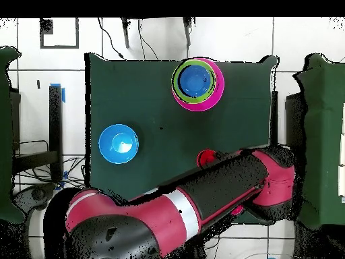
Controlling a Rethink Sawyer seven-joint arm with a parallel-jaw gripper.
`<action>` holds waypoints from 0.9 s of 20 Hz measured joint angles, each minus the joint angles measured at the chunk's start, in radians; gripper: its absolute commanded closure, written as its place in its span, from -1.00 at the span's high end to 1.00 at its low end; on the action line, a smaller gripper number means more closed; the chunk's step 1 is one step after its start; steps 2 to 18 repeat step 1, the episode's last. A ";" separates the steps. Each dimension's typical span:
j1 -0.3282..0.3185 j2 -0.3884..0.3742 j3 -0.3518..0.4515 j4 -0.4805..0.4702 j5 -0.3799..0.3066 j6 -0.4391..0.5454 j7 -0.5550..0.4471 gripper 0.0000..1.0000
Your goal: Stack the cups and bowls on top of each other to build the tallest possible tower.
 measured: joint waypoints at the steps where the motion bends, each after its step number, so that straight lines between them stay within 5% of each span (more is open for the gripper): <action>1: 0.000 0.000 0.000 -0.001 0.000 0.000 0.004 -1.00; 18: 0.000 0.000 0.000 -0.001 0.000 0.000 0.004 -1.00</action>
